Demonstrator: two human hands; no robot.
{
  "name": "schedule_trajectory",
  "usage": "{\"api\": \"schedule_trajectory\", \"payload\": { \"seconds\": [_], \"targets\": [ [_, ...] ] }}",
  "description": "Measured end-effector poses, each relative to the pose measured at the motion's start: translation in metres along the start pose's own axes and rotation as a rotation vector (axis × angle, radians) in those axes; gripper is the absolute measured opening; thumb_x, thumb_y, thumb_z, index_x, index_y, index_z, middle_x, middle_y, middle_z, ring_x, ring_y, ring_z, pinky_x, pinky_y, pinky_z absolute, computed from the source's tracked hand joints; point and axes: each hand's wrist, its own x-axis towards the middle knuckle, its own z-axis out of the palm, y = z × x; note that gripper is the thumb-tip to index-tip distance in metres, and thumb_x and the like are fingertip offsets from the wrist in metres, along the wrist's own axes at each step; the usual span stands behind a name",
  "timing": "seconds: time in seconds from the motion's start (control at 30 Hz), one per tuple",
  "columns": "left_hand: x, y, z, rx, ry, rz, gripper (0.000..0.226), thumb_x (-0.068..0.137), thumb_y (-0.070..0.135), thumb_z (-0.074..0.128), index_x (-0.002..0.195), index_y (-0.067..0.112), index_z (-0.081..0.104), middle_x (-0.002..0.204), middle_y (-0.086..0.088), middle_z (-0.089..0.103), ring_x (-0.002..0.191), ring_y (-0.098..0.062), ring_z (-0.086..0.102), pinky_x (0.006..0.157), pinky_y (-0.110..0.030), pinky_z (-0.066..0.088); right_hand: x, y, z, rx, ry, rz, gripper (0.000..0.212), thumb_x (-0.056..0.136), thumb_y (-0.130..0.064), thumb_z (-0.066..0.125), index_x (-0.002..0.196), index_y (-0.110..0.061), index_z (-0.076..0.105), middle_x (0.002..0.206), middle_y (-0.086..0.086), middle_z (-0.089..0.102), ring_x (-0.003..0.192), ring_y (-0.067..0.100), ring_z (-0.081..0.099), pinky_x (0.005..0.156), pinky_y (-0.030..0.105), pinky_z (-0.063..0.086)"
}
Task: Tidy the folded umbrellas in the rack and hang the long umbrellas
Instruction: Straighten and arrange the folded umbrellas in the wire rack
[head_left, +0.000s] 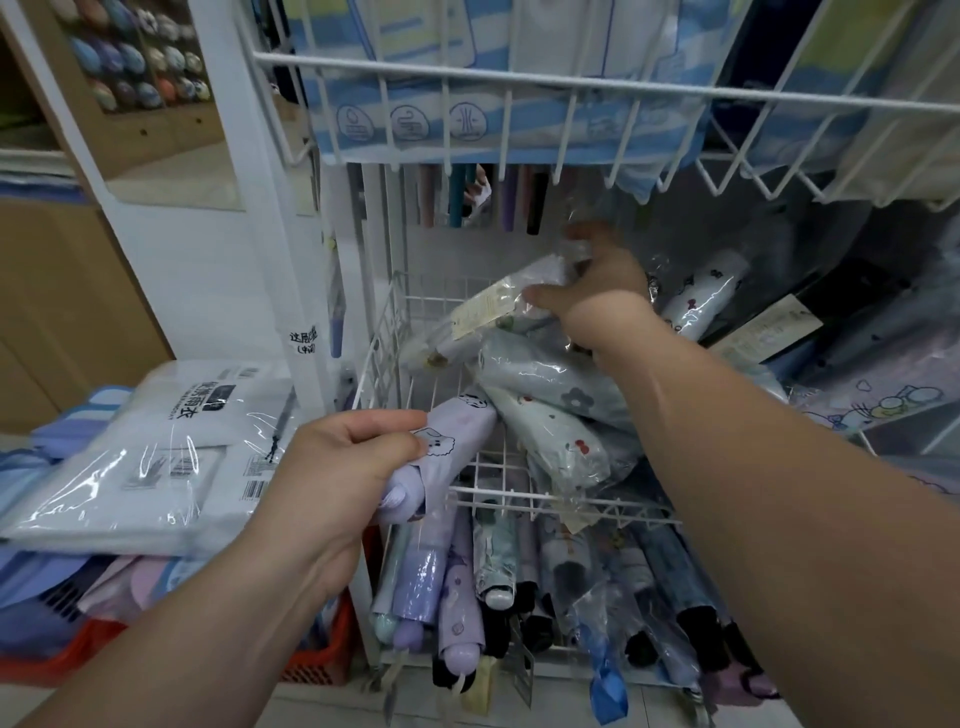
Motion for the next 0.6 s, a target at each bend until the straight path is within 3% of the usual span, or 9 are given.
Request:
{"api": "schedule_trajectory", "payload": {
  "seconds": [0.13, 0.23, 0.3, 0.33, 0.37, 0.4, 0.43, 0.53, 0.6],
  "targets": [
    [-0.006, -0.005, -0.003, -0.057, 0.073, 0.040, 0.022, 0.089, -0.001, 0.066, 0.093, 0.017, 0.079, 0.072, -0.015, 0.063, 0.047, -0.015, 0.040, 0.041, -0.012, 0.034, -0.011, -0.006, 0.006, 0.429, 0.179, 0.047, 0.073, 0.070, -0.005, 0.086, 0.129, -0.025, 0.050, 0.118, -0.005, 0.063, 0.108, 0.017, 0.063, 0.097, 0.040, 0.054],
    [-0.015, -0.007, -0.003, -0.045, 0.080, 0.102, 0.027, 0.089, -0.002, 0.065, 0.105, 0.016, 0.078, 0.069, -0.025, 0.059, 0.043, -0.016, 0.037, 0.045, -0.014, 0.042, -0.025, -0.001, 0.011, 0.758, 0.276, 0.110, 0.071, 0.070, 0.006, 0.083, 0.127, -0.022, 0.052, 0.106, -0.012, 0.062, 0.105, 0.014, 0.064, 0.095, 0.033, 0.055],
    [-0.020, -0.012, -0.002, -0.006, 0.084, 0.182, 0.028, 0.090, -0.002, 0.065, 0.105, 0.017, 0.078, 0.091, -0.037, 0.063, 0.043, -0.021, 0.047, 0.052, -0.014, 0.049, -0.030, 0.007, 0.012, 0.889, 0.366, 0.182, 0.067, 0.071, 0.003, 0.084, 0.127, -0.017, 0.055, 0.104, -0.013, 0.061, 0.102, 0.017, 0.066, 0.090, 0.033, 0.058],
    [-0.019, -0.016, -0.001, 0.022, 0.093, 0.231, 0.027, 0.089, -0.001, 0.067, 0.100, 0.021, 0.079, 0.110, -0.026, 0.070, 0.055, -0.026, 0.060, 0.056, -0.018, 0.052, -0.029, 0.012, 0.013, 0.944, 0.389, 0.223, 0.064, 0.070, 0.000, 0.085, 0.125, -0.017, 0.056, 0.103, -0.011, 0.062, 0.100, 0.020, 0.068, 0.088, 0.038, 0.059],
    [-0.018, -0.020, 0.000, 0.058, 0.103, 0.272, 0.027, 0.089, 0.002, 0.069, 0.095, 0.025, 0.080, 0.118, -0.007, 0.072, 0.081, -0.030, 0.070, 0.062, -0.023, 0.055, -0.029, 0.015, 0.013, 0.989, 0.390, 0.262, 0.061, 0.071, -0.002, 0.086, 0.122, -0.017, 0.058, 0.103, -0.007, 0.064, 0.097, 0.023, 0.069, 0.085, 0.042, 0.061],
    [-0.015, -0.022, 0.002, 0.100, 0.109, 0.295, 0.027, 0.088, 0.003, 0.071, 0.092, 0.029, 0.080, 0.121, 0.012, 0.071, 0.102, -0.025, 0.070, 0.070, -0.029, 0.057, -0.029, 0.016, 0.015, 1.000, 0.374, 0.279, 0.058, 0.071, -0.005, 0.086, 0.120, -0.018, 0.059, 0.103, -0.004, 0.065, 0.094, 0.024, 0.070, 0.082, 0.044, 0.062],
    [-0.013, -0.023, 0.005, 0.140, 0.110, 0.309, 0.027, 0.087, 0.005, 0.072, 0.092, 0.030, 0.080, 0.121, 0.021, 0.068, 0.112, -0.017, 0.068, 0.080, -0.034, 0.058, -0.029, 0.018, 0.017, 0.967, 0.362, 0.271, 0.055, 0.070, -0.007, 0.086, 0.118, -0.018, 0.060, 0.105, -0.001, 0.066, 0.094, 0.025, 0.070, 0.080, 0.045, 0.062],
    [-0.003, -0.022, 0.012, 0.250, 0.119, 0.361, 0.026, 0.087, 0.005, 0.071, 0.099, 0.027, 0.079, 0.119, 0.025, 0.063, 0.109, 0.012, 0.061, 0.103, -0.032, 0.052, -0.032, 0.021, 0.022, 0.840, 0.425, 0.168, 0.050, 0.070, -0.012, 0.086, 0.113, -0.018, 0.061, 0.106, -0.002, 0.067, 0.095, 0.021, 0.070, 0.085, 0.041, 0.060],
    [0.006, -0.019, 0.014, 0.280, 0.143, 0.405, 0.024, 0.087, 0.005, 0.071, 0.100, 0.023, 0.079, 0.117, 0.024, 0.063, 0.105, 0.016, 0.059, 0.101, -0.023, 0.051, -0.032, 0.023, 0.019, 0.852, 0.503, 0.112, 0.044, 0.076, -0.007, 0.082, 0.113, -0.015, 0.060, 0.095, -0.009, 0.064, 0.083, 0.003, 0.067, 0.077, 0.021, 0.057]
  ]
}}
